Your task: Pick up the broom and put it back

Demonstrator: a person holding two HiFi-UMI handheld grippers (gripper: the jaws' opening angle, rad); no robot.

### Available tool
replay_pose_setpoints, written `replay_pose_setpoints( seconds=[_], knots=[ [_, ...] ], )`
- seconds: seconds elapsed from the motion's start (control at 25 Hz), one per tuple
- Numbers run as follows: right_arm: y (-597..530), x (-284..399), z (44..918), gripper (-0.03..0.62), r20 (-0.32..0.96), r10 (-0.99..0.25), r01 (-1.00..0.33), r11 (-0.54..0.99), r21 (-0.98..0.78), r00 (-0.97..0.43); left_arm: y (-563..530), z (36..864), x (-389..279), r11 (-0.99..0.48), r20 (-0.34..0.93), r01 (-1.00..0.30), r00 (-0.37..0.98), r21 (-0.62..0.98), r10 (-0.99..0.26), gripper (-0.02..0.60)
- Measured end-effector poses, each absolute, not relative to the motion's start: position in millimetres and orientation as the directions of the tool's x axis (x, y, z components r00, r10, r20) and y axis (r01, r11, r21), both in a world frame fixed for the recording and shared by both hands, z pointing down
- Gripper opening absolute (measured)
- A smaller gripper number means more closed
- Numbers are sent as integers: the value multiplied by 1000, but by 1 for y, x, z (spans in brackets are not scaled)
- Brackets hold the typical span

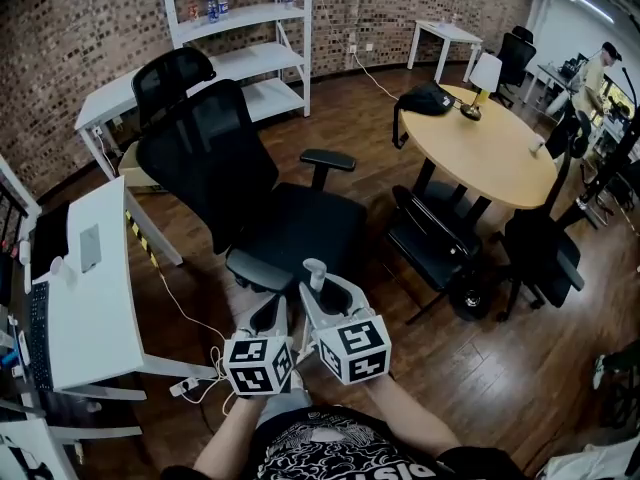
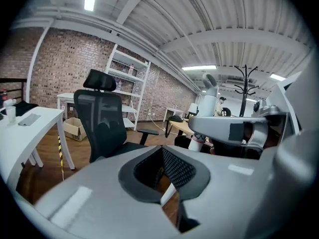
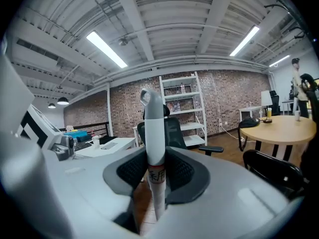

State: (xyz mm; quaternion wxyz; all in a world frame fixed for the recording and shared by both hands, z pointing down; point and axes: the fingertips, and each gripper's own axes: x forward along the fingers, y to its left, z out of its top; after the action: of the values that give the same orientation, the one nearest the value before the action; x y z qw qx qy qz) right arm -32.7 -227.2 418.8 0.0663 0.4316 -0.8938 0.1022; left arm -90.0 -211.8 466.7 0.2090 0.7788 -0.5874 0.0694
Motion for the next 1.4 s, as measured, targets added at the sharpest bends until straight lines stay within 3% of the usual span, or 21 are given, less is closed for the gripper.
replay_pose_setpoints(
  seconds=[1.4],
  knots=[
    [-282, -62, 537, 100, 402, -736, -833, 528, -163, -545, -258, 479, -129, -224, 377, -947, 300, 232, -876, 5]
  ],
)
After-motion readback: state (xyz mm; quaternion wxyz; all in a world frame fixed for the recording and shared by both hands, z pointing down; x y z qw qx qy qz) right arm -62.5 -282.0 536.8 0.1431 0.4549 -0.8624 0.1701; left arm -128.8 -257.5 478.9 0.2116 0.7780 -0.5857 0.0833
